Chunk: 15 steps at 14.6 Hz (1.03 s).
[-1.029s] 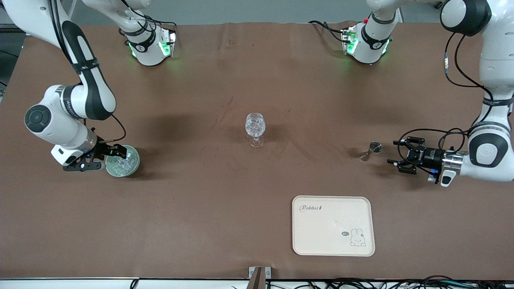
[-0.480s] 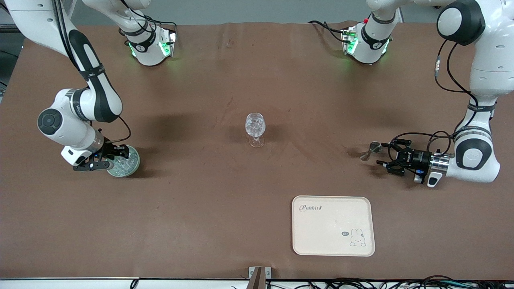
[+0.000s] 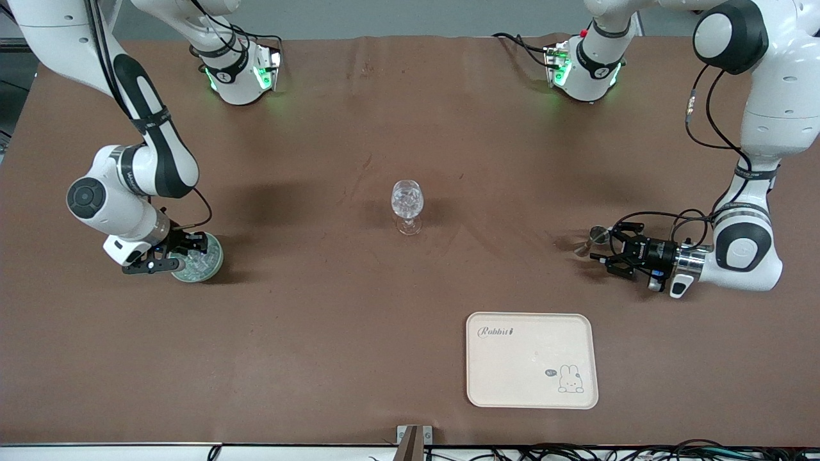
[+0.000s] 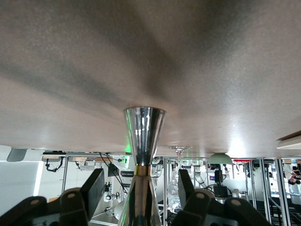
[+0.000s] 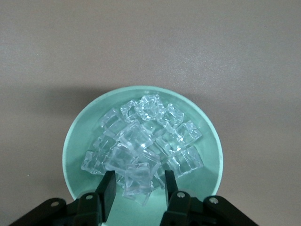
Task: Pour wine and add ice with both arms
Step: 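Grasp ice with the right gripper while the left gripper grasps the jigger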
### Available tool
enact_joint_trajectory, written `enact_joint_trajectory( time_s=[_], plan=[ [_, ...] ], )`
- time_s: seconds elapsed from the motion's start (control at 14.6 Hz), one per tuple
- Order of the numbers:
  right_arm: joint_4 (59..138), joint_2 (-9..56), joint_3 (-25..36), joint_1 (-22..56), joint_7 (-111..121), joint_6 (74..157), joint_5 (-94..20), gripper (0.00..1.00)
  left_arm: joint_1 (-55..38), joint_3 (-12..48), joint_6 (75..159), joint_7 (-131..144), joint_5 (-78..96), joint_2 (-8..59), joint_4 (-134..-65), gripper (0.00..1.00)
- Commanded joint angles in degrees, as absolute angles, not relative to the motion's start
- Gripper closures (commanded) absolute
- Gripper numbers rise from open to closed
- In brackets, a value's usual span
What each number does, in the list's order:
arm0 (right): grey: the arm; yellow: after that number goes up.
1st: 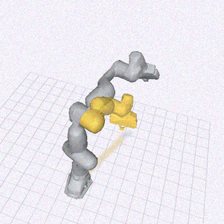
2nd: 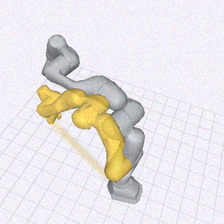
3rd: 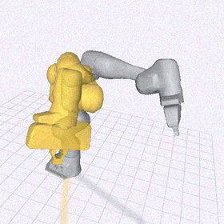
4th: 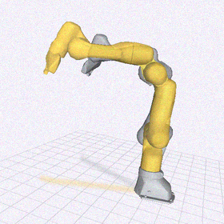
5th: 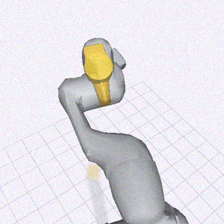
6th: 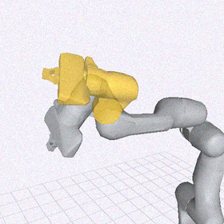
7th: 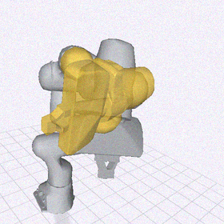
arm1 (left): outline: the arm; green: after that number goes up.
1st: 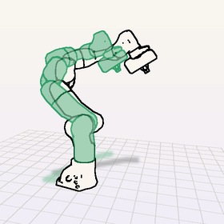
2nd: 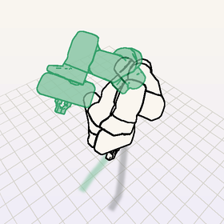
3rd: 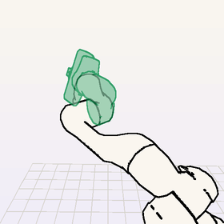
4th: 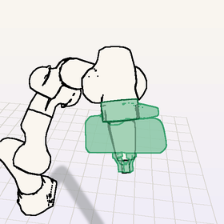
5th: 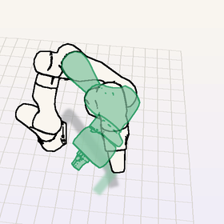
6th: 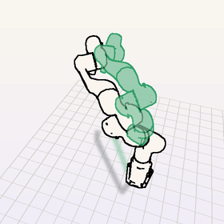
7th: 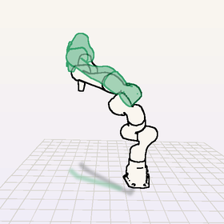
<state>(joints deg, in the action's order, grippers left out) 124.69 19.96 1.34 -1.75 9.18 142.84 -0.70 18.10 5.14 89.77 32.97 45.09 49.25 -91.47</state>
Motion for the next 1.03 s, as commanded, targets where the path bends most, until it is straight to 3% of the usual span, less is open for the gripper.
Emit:
enact_joint_trajectory(
  time_s=[0.0,0.69,0.96],
  plan=[
    [125.5,19.9,1.0,-2.3,10.0,143.7,-1.3,0.50,17.7,5.2,91.4,33.3,46.3,49.5,-92.4,0.39],
    [125.5,20.5,1.0,-2.1,10.0,143.7,-1.4,0.58,17.5,5.2,91.4,33.5,46.3,49.7,-92.5,0.59],
    [125.4,20.6,1.0,-2.0,9.9,144.3,-1.6,0.61,17.5,5.3,91.4,33.5,46.4,49.8,-92.5,0.61]
  ],
)
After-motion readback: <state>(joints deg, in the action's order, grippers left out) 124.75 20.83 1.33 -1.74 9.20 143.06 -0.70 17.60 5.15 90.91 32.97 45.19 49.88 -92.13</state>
